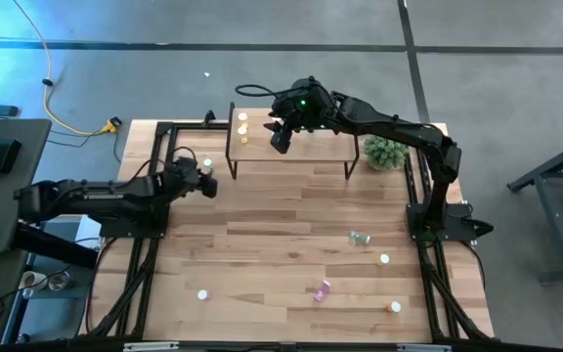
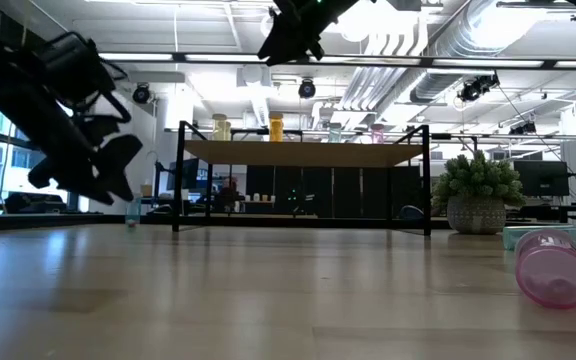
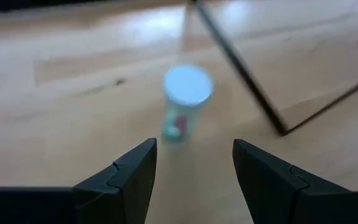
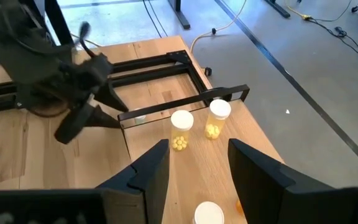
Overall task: Pick and place medicine bottles onto shelf by color
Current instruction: Put the top blue pill bottle on the shelf aligned with the other blue pill bottle
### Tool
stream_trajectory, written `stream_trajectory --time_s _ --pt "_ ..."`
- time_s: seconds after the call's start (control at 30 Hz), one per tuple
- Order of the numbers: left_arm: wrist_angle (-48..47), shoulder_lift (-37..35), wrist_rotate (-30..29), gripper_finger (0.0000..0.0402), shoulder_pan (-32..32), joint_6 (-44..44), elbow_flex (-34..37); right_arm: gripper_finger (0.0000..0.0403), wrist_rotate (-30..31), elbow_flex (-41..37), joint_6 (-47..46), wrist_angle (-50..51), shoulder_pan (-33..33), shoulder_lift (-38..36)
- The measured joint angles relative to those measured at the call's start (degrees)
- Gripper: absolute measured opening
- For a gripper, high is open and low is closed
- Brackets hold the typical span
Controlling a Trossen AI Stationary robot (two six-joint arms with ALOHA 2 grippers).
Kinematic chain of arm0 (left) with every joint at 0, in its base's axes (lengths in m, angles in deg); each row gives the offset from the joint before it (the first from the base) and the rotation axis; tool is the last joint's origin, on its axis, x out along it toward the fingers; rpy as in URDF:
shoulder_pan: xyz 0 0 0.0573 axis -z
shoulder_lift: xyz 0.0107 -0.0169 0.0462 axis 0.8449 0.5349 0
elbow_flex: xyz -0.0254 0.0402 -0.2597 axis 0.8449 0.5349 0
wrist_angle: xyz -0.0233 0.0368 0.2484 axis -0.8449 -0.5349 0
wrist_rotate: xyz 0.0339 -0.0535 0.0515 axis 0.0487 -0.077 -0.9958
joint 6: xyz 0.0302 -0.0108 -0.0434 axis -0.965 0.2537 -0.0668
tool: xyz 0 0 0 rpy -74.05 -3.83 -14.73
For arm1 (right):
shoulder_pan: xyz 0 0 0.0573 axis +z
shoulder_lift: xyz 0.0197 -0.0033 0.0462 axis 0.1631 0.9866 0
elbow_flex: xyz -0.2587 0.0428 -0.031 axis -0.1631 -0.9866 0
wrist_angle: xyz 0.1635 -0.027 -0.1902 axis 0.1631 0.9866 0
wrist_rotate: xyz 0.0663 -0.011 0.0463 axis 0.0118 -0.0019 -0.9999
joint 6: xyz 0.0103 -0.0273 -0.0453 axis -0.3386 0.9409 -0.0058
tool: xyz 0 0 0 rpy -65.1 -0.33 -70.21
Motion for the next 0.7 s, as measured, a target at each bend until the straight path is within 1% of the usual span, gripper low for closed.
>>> stream_trajectory --time_s 0.1,0.2,0.37,0.47,0.6,0.7 --pt "0.27 4.11 1.50 0.0200 -1.64 1.86 0.00 0.0156 -0.02 0.00 0.00 -0.12 0.00 0.00" --pt "1.65 7.21 1.64 0.0200 -2.12 1.92 0.02 0.0156 -0.02 0.00 -0.49 -0.12 0.00 0.00" --pt "7.88 11.52 1.72 0.0200 -2.14 -4.49 0.02 0.0156 -0.02 0.00 -1.01 -0.12 0.00 0.00" --pt "8.94 13.61 1.70 0.0200 -2.15 -7.77 0.02 0.0156 -0.02 0.00 -0.98 -0.12 0.00 0.00" --pt "9.10 15.57 1.67 0.0200 -2.18 -8.77 0.02 0.0156 -0.02 -0.02 -0.90 -0.12 0.00 0.00" --pt "11.11 16.77 1.66 0.0200 -2.18 -11.91 0.02 0.0156 -0.02 -0.02 -0.90 -0.12 0.00 0.00"
